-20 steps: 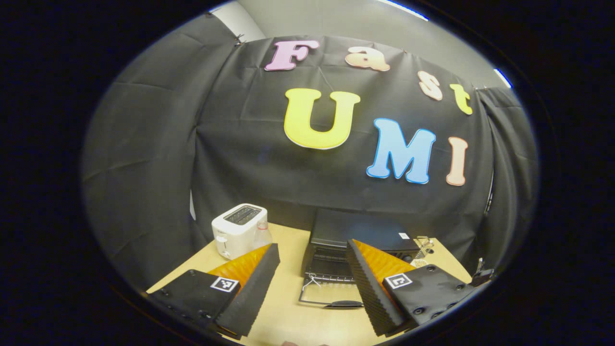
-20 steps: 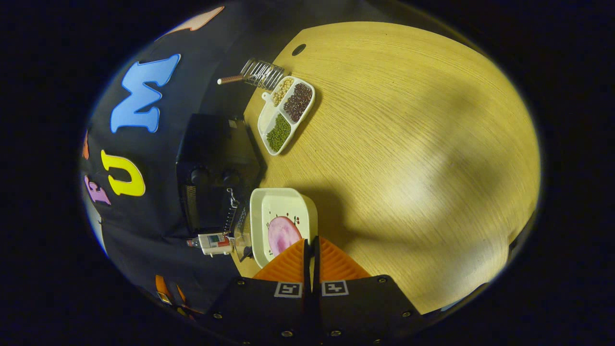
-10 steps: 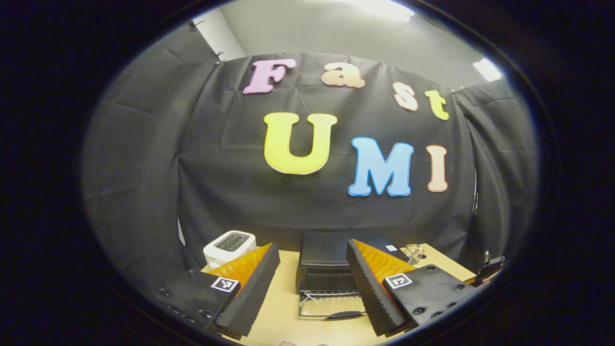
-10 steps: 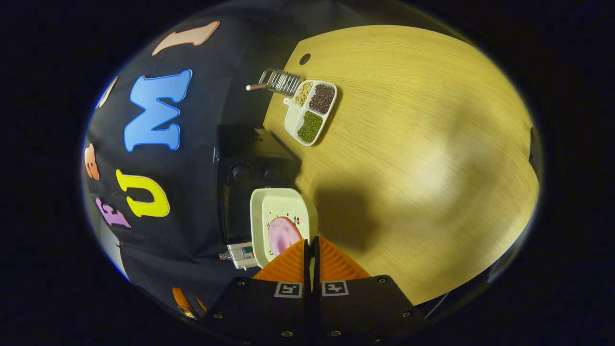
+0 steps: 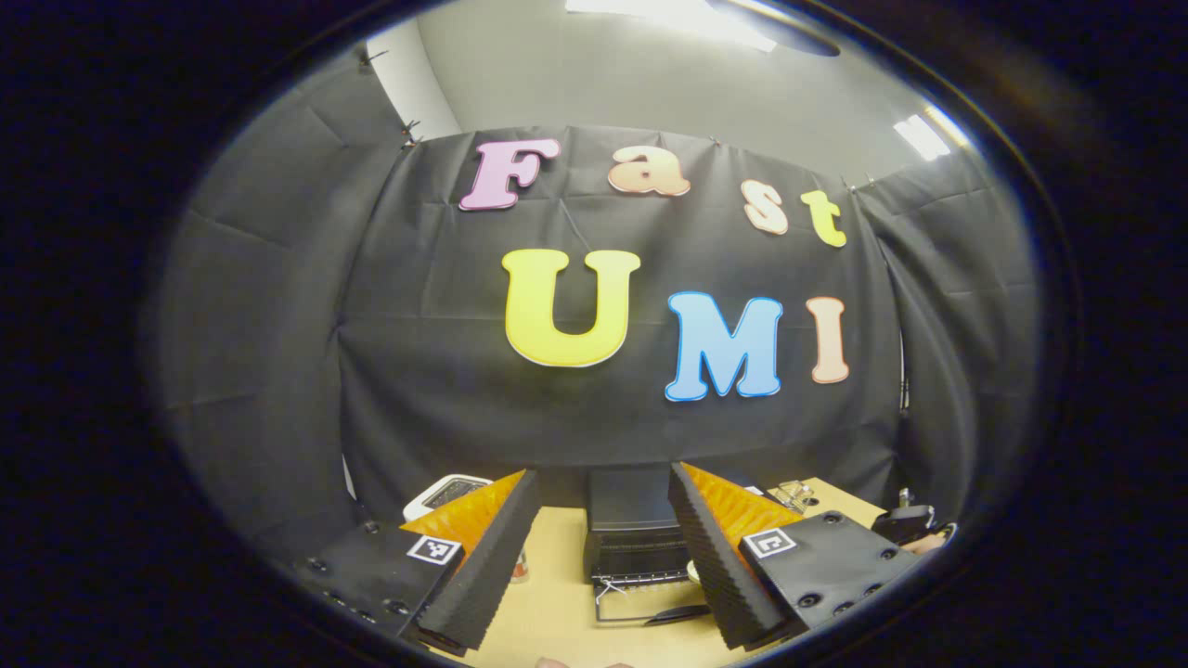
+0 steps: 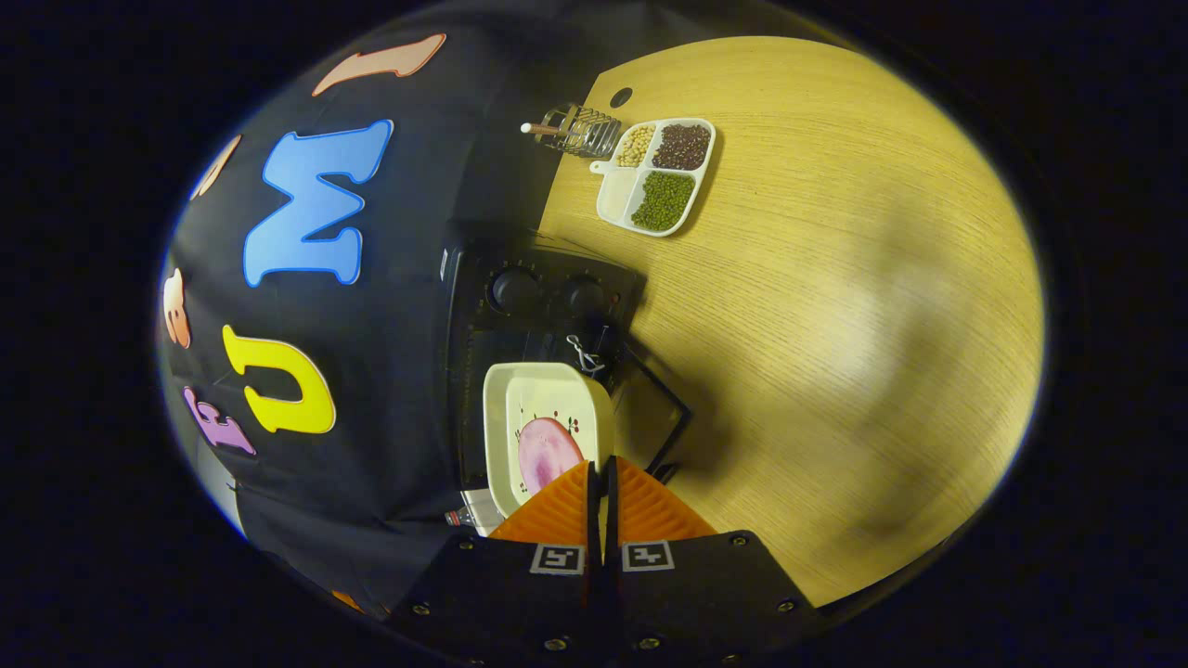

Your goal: Open the electric oven with the left hand, put the food in, and close the electric oven.

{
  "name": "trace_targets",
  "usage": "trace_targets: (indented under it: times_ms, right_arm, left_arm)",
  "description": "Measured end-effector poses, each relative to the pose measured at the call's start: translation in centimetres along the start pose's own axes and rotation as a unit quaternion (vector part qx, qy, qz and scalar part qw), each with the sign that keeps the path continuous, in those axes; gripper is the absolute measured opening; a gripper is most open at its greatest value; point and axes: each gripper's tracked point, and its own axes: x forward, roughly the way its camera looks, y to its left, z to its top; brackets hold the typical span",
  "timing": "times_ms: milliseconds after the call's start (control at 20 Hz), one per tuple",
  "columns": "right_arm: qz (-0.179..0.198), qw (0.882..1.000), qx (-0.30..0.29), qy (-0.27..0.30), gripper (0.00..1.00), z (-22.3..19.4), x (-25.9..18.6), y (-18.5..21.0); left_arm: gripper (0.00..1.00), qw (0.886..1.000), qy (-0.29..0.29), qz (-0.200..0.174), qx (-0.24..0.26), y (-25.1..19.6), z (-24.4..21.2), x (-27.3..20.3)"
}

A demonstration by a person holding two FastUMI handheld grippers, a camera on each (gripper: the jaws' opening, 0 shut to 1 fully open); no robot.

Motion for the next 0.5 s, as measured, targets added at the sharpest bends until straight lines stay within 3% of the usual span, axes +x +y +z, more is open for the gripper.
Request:
trace_targets:
  times_ms: [100,150,500]
  right_arm:
    - [-0.009,1.000,-0.002,-0.013,0.00,-0.8,2.0,1.0]
    - [-0.017,1.000,0.001,-0.020,0.01,-1.1,3.0,1.5]
    - [-0.043,0.995,0.043,-0.075,0.01,-2.2,10.5,4.5]
  left_arm:
    - [1.00,1.000,0.006,0.012,0.003,1.6,-0.8,-0.4]
    - [0.95,1.000,0.008,0.024,0.011,2.8,-1.1,-0.7]
    - [0.95,0.996,0.029,0.087,0.004,8.8,-2.7,-2.7]
